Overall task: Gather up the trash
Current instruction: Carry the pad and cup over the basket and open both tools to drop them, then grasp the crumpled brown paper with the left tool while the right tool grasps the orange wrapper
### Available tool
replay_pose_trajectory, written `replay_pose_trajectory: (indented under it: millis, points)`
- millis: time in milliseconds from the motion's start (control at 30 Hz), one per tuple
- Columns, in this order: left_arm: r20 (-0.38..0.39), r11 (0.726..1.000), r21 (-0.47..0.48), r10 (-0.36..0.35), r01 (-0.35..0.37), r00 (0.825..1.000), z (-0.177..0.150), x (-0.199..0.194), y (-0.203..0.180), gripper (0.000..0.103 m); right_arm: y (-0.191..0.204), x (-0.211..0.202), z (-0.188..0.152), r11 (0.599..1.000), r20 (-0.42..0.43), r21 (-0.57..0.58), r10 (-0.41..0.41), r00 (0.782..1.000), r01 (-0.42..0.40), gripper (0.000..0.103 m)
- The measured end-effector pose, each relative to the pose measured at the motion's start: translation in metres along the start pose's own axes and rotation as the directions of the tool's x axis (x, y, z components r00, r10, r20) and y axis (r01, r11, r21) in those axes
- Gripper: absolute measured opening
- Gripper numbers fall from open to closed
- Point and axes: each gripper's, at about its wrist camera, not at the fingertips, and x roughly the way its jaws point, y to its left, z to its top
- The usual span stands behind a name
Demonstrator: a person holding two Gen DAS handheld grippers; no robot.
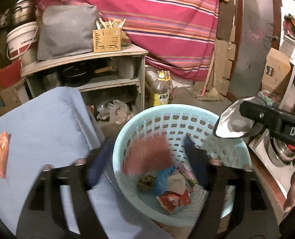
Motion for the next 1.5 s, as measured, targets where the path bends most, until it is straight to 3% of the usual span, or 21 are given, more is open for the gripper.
replay_pose_trajectory:
  millis: [267,333,433,633,767,1000,1300,1500]
  points:
    - [0.026,0.999,-0.031,0.038,-0.038,0.999,0.005,-0.011,0.017,0.089,0.009,0.009,-0.002,1.000,-0.027,-0.016,0.017,0.999,-0.018,0.071]
    - [0.027,0.998,-0.040,0.055,-0.054,0.998,0.006,-0.015,0.027,0.089,0.016,0.015,-0.004,1.000,-0.041,-0.025,-0.003,0.999,0.002,0.085]
    - [0.025,0.995,-0.057,0.085,-0.083,0.996,0.006,-0.020,0.042,0.089,0.025,0.018,-0.004,0.998,-0.039,-0.046,-0.043,0.998,0.041,0.087]
    - [0.013,0.982,-0.100,0.164,-0.162,0.986,0.004,-0.036,0.088,0.090,0.048,0.019,-0.004,0.998,-0.036,-0.036,-0.047,0.998,0.046,0.091]
    - [0.024,0.963,-0.122,0.243,-0.239,0.970,-0.002,-0.056,0.125,0.097,0.079,0.020,-0.006,0.998,-0.034,-0.063,-0.029,0.999,0.026,0.092]
    - [0.004,0.914,-0.171,0.373,-0.367,0.928,-0.019,-0.096,0.211,0.097,0.151,0.024,-0.017,0.993,-0.050,-0.110,0.039,0.998,-0.044,0.094]
    - [-0.039,0.841,-0.240,0.491,-0.485,0.870,-0.050,-0.141,0.310,0.097,0.243,0.035,-0.039,0.977,-0.090,-0.158,0.132,0.987,-0.145,0.094]
    - [-0.076,0.803,-0.262,0.535,-0.535,0.841,-0.074,-0.159,0.359,0.097,0.298,0.044,-0.056,0.955,-0.125,-0.227,0.166,0.978,-0.191,0.094]
